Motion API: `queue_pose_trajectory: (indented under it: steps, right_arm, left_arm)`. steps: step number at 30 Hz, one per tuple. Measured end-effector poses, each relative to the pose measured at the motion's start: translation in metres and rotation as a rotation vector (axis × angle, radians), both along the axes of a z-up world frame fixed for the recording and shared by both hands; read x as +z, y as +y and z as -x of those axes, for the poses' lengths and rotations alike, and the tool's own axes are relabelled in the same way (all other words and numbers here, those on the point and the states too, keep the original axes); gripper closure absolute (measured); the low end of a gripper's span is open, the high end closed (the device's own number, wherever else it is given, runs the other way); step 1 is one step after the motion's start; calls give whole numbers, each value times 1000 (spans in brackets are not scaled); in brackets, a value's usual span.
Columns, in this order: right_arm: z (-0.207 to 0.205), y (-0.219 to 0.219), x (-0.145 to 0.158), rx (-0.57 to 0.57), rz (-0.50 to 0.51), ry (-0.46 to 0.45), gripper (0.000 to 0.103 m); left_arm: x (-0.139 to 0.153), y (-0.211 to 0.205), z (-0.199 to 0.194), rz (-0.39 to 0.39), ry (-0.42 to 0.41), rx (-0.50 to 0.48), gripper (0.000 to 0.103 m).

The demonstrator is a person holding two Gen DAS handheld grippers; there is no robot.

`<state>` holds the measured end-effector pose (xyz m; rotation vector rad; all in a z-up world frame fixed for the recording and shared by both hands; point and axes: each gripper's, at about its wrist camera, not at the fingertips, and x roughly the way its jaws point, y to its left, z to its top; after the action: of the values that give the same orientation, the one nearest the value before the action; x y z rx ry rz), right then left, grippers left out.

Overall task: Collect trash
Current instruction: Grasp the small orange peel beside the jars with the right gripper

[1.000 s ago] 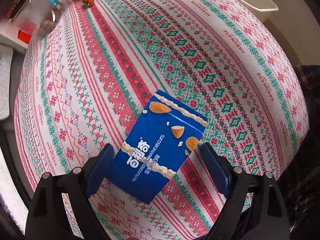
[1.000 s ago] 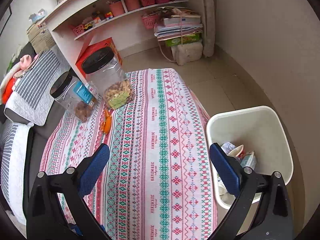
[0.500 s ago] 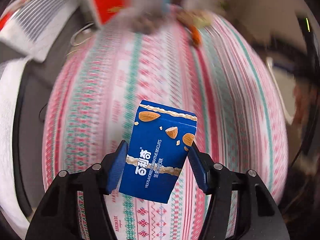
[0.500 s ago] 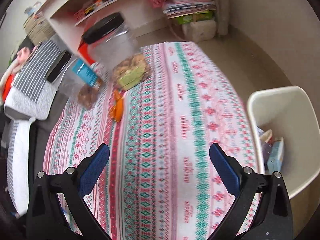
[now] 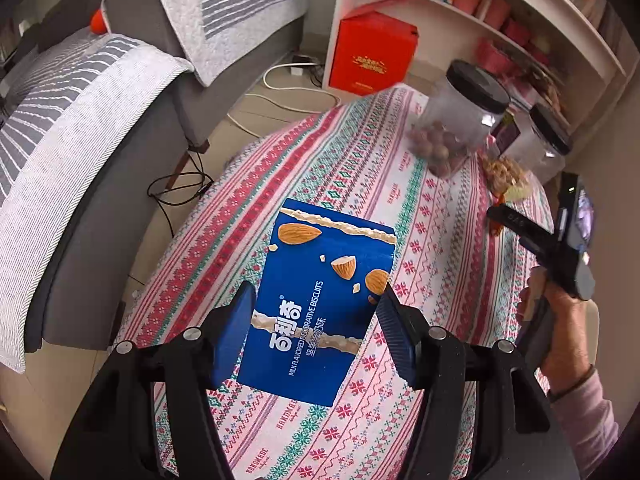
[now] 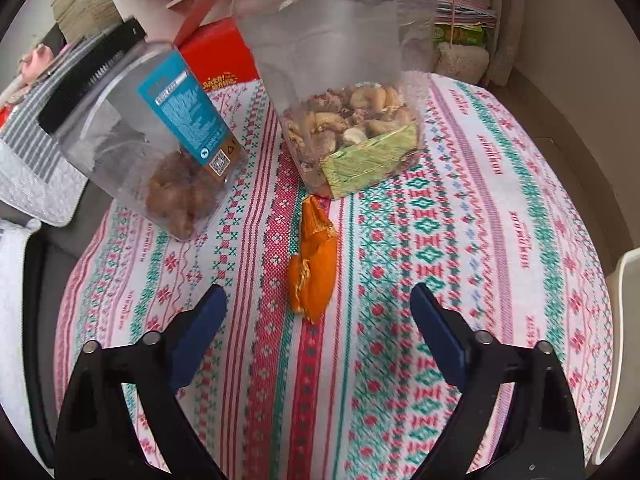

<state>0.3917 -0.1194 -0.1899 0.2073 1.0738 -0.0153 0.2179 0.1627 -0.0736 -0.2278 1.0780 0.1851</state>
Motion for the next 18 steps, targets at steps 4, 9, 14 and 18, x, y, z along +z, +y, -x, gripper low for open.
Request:
queue_pose_trajectory:
  steps: [4, 9, 14, 18]
  right_arm:
    - [-3, 10, -6, -1, 88, -26, 48]
    - [0, 18, 4, 29, 61, -36, 82]
    - [25, 19, 29, 84, -53, -61, 83]
    - [58, 20, 53, 126, -119, -81, 83]
  left_arm:
    - [-2, 5, 7, -2, 7, 8, 43]
    - [3, 18, 13, 5, -13, 36, 43]
    - [13, 30, 22, 11, -46, 71, 43]
    - [20, 34, 28, 20, -67, 76, 43]
